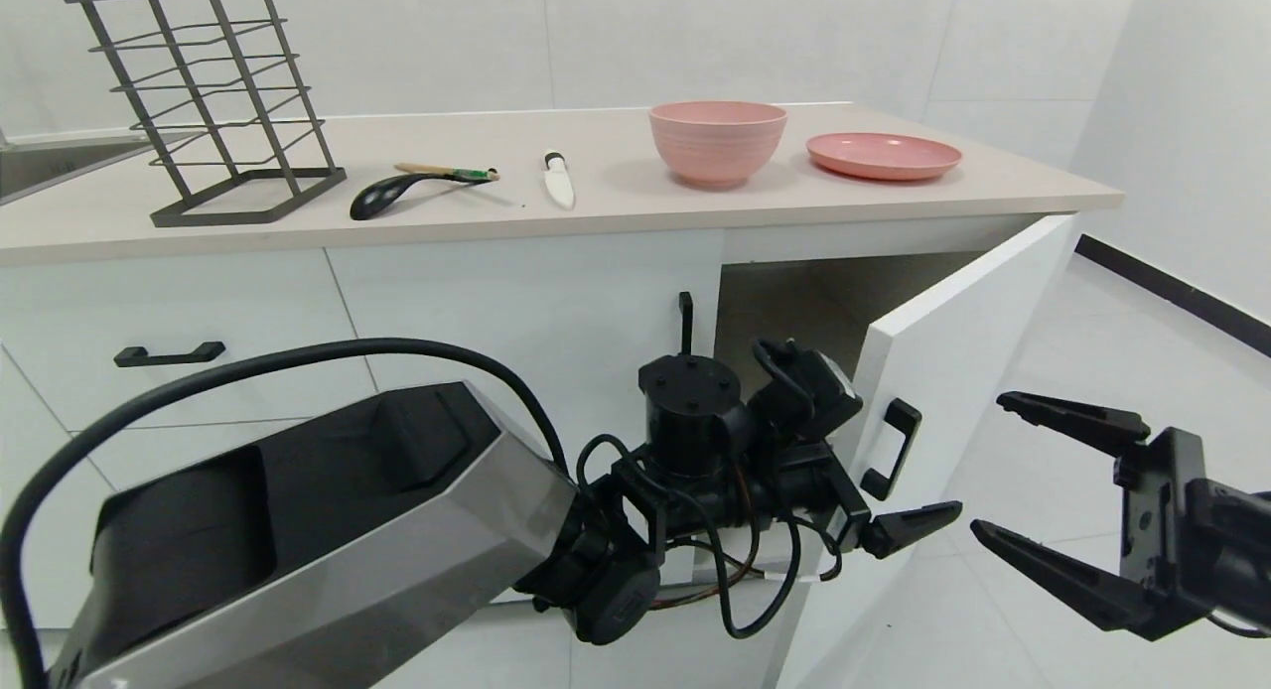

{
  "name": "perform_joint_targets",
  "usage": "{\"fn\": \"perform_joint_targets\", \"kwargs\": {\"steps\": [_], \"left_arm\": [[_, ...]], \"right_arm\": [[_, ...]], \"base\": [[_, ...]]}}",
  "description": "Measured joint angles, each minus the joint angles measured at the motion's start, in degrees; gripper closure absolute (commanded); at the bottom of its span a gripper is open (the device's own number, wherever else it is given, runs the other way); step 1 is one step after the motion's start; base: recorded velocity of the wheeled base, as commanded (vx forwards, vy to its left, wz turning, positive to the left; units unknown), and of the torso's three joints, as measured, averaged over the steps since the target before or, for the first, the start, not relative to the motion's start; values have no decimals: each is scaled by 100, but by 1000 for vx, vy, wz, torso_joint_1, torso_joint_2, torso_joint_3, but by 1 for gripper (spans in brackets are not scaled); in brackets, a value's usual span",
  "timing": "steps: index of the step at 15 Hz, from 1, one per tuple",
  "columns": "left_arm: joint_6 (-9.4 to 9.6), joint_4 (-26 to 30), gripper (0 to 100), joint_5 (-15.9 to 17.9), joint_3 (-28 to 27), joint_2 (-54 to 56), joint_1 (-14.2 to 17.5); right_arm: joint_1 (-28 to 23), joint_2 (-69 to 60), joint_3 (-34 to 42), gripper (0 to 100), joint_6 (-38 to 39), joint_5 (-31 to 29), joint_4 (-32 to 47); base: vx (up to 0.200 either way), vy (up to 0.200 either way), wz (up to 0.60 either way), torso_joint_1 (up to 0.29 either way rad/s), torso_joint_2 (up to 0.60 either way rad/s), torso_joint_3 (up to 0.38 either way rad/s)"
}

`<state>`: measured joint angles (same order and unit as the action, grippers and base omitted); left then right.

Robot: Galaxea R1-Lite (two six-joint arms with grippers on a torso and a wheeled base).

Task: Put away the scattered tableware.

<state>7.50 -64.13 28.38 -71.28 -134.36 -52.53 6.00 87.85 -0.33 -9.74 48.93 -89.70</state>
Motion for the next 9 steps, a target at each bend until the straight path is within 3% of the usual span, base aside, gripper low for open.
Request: {"fn": "perform_joint_targets", "kwargs": {"steps": [9], "left_arm": [[-68,15,0,13,-363,-262,-411]], "right_arm": [[-5,-1259,-722,0,-11,-5,-13]], "base": [[0,0,0,0,0,0]]}}
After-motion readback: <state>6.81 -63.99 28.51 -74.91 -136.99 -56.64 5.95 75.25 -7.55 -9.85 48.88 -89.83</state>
